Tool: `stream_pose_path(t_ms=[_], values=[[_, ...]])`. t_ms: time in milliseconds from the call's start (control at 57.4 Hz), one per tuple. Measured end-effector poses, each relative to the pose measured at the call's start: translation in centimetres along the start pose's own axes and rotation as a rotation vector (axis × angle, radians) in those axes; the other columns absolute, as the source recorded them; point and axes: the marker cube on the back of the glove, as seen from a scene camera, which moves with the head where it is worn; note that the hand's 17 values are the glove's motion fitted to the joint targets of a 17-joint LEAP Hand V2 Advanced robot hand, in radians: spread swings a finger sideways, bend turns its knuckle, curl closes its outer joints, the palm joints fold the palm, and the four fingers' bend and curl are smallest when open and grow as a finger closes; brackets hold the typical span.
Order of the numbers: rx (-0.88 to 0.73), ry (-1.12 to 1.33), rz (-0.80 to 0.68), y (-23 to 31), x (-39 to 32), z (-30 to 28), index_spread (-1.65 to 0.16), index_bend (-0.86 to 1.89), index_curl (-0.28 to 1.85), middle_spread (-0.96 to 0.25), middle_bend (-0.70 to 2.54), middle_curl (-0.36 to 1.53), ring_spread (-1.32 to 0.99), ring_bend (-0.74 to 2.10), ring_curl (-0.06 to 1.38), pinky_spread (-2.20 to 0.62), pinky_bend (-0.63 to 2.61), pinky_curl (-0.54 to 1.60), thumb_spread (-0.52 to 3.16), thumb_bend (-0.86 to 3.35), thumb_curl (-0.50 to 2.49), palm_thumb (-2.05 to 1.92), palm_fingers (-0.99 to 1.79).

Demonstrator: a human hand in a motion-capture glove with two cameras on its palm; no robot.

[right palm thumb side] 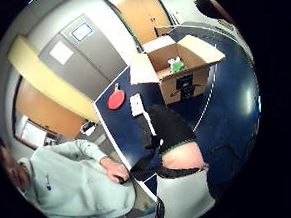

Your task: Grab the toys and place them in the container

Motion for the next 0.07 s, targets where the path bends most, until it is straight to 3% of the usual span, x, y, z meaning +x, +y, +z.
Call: stream_pose_path(t_ms=[70], values=[[0.003,-0.025,-0.009,0.56,0.32,0.29,-0.27,0.21,0.41,-0.02,0.19,0.37,-0.01,0.19,0.36,0.06,0.89,0.31,1.34,-0.01,0.38,0.13,0.00]])
